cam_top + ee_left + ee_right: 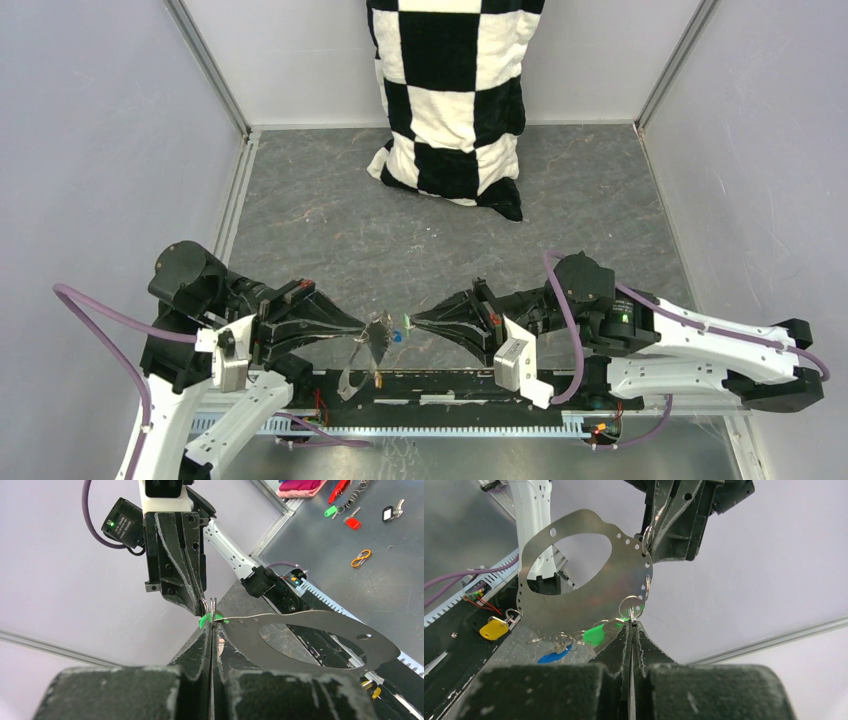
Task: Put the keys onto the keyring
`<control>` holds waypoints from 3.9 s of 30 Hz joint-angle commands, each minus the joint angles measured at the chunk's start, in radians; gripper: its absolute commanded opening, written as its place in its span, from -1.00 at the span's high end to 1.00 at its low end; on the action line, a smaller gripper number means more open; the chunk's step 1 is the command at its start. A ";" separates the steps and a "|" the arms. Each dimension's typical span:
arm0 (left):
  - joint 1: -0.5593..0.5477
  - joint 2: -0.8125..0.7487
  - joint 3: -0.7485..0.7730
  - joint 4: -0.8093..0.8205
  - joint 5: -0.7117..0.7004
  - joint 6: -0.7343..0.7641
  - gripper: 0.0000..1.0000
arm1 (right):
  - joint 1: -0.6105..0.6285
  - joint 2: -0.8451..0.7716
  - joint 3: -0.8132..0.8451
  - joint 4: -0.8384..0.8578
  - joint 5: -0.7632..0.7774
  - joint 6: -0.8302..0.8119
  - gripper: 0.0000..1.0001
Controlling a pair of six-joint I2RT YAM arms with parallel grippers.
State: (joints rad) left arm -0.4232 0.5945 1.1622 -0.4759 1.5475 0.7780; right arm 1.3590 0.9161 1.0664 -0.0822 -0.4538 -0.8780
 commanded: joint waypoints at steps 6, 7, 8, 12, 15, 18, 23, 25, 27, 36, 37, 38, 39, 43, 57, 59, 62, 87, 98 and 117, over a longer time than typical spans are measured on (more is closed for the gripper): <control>-0.004 0.004 -0.030 0.033 0.056 -0.110 0.95 | -0.003 0.027 0.073 0.037 -0.004 -0.021 1.00; -0.003 0.008 -0.035 0.031 0.057 -0.130 0.96 | -0.004 0.031 0.080 0.022 0.022 -0.043 0.99; -0.003 0.012 -0.038 0.030 0.060 -0.153 0.96 | -0.003 0.036 0.085 0.008 0.056 -0.068 0.99; -0.005 0.053 -0.041 -0.014 0.067 -0.208 0.96 | -0.004 0.066 0.101 -0.027 0.144 -0.140 1.00; -0.003 0.104 -0.008 -0.113 0.086 -0.198 0.96 | 0.000 0.083 0.109 -0.043 0.176 -0.172 0.99; -0.003 0.156 0.028 -0.261 0.086 -0.122 0.96 | 0.002 0.087 0.118 -0.050 0.169 -0.186 1.00; -0.004 0.193 0.057 -0.311 0.088 -0.102 0.96 | 0.004 0.080 0.118 -0.067 0.122 -0.181 1.00; -0.004 0.195 0.060 -0.311 0.088 -0.108 0.96 | 0.005 0.077 0.111 -0.065 0.114 -0.173 1.00; -0.004 0.195 0.063 -0.311 0.088 -0.114 0.96 | 0.006 0.075 0.103 -0.063 0.112 -0.169 1.00; -0.004 0.188 0.076 -0.311 0.088 -0.121 0.96 | 0.019 0.100 0.115 -0.087 0.131 -0.177 1.00; -0.003 0.188 0.074 -0.311 0.088 -0.121 0.96 | 0.025 0.101 0.116 -0.085 0.137 -0.179 1.00; -0.005 0.188 0.073 -0.311 0.088 -0.121 0.96 | 0.031 0.102 0.115 -0.083 0.142 -0.181 1.00; -0.004 0.189 0.072 -0.311 0.088 -0.120 0.96 | 0.038 0.103 0.116 -0.082 0.146 -0.181 1.00; -0.004 0.195 0.072 -0.311 0.088 -0.122 0.96 | 0.059 0.102 0.115 -0.080 0.158 -0.182 1.00; -0.003 0.204 0.077 -0.309 0.086 -0.132 0.96 | 0.084 0.102 0.110 -0.063 0.206 -0.205 1.00; -0.004 0.204 0.076 -0.309 0.087 -0.130 0.96 | 0.084 0.103 0.111 -0.061 0.215 -0.204 1.00; -0.004 0.202 0.074 -0.309 0.086 -0.125 0.96 | 0.084 0.101 0.111 -0.055 0.210 -0.199 1.00; -0.004 0.180 0.057 -0.309 0.048 -0.100 0.95 | 0.093 0.107 0.113 -0.011 0.157 -0.164 1.00; -0.004 0.172 0.045 -0.309 0.018 -0.087 0.96 | 0.098 0.113 0.113 0.000 0.141 -0.156 1.00; -0.003 0.165 0.011 -0.307 -0.039 -0.079 0.96 | 0.104 0.118 0.106 0.013 0.142 -0.150 1.00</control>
State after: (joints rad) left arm -0.4232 0.7620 1.1805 -0.7879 1.5204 0.6483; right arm 1.4532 1.0298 1.1374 -0.1204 -0.2913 -1.0405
